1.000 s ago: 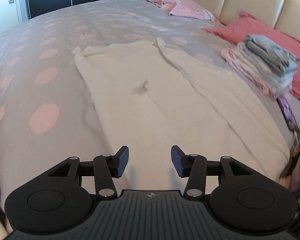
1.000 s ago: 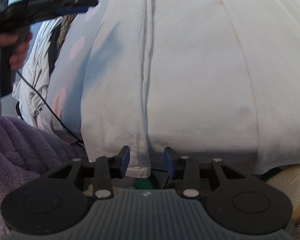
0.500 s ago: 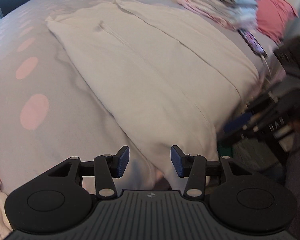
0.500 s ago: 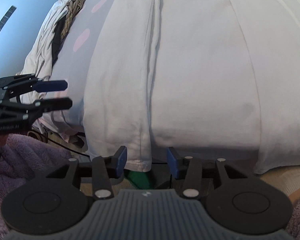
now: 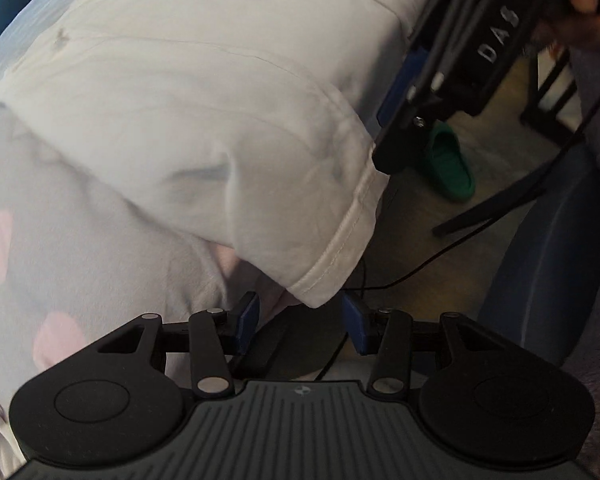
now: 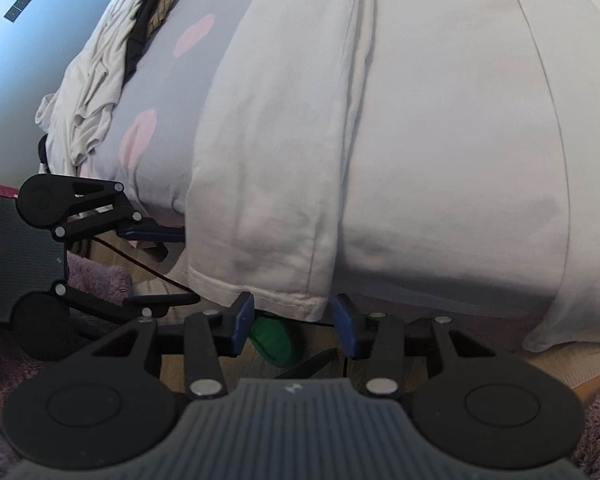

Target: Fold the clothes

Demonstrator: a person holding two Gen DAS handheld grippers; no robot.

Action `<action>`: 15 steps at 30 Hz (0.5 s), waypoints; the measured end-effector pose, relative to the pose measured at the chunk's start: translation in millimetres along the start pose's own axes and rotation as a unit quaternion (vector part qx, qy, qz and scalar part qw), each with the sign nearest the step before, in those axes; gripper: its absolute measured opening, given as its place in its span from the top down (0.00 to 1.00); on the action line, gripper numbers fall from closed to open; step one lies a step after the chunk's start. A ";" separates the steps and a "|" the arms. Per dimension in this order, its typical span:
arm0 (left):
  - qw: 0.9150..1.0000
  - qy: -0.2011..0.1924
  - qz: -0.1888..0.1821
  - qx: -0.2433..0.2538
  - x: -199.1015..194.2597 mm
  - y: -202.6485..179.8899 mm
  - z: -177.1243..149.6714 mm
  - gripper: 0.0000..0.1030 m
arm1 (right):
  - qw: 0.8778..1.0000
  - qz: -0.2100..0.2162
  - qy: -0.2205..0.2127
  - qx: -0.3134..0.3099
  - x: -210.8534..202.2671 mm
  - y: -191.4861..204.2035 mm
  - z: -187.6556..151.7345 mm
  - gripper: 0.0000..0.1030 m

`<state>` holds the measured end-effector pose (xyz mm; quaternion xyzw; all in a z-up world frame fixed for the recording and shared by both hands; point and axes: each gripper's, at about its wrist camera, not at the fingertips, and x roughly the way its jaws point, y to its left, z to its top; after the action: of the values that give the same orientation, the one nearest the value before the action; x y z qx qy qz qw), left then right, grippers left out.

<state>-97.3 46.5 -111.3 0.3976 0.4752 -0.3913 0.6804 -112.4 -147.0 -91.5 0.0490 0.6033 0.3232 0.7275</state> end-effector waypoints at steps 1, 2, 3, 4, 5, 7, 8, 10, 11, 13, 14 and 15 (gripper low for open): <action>1.000 -0.002 0.004 0.008 0.0 -1.7 0.3 0.70 | 1.000 0.001 0.000 0.003 3.3 -0.7 0.2 0.55; 1.000 -0.004 0.007 0.015 -0.4 -2.9 0.5 0.73 | 1.000 0.004 0.001 0.007 6.7 -1.9 0.3 0.56; 1.000 -0.007 0.010 0.022 -0.9 -4.1 0.8 0.76 | 1.000 0.007 0.001 0.012 10.0 -3.2 0.5 0.59; 1.000 -0.015 0.008 0.025 -3.2 -4.3 0.8 0.83 | 1.000 0.012 0.000 0.018 12.3 -4.8 0.5 0.61; 0.999 -0.023 0.004 0.029 -6.1 -4.6 0.9 0.86 | 1.000 0.017 -0.003 0.025 13.8 -6.7 0.3 0.63; 0.999 -0.033 0.005 0.039 -10.8 -7.0 0.6 0.90 | 0.999 0.030 -0.009 0.032 14.5 -8.0 0.9 0.78; 0.998 -0.034 0.006 0.042 -13.5 -9.4 0.1 0.94 | 0.999 0.036 -0.012 0.034 14.6 -8.3 1.3 0.92; 0.998 -0.038 -0.001 0.042 -20.5 -11.0 -1.6 0.96 | 0.999 0.037 -0.013 0.030 8.3 -6.5 0.4 0.93; 0.998 -0.040 -0.008 0.040 -24.9 -11.2 -2.5 0.97 | 0.999 0.036 -0.012 0.027 4.2 -5.3 -0.3 0.93; 0.998 -0.041 -0.021 0.038 -32.9 -11.5 -3.6 0.97 | 0.999 0.036 -0.010 0.022 -3.3 -3.6 -1.6 0.93; 0.998 -0.041 -0.030 0.041 -36.4 -13.1 -3.8 0.98 | 0.999 0.039 -0.007 0.023 -6.3 -3.7 -2.3 0.93; 0.998 -0.041 -0.034 0.044 -38.5 -15.6 -3.9 0.98 | 0.999 0.039 -0.004 0.023 -7.9 -3.5 -2.8 0.94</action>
<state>-122.2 50.0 -78.0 0.3944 0.4429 -0.4505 0.6674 -114.0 -154.9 -87.2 0.0904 0.6051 0.3372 0.7155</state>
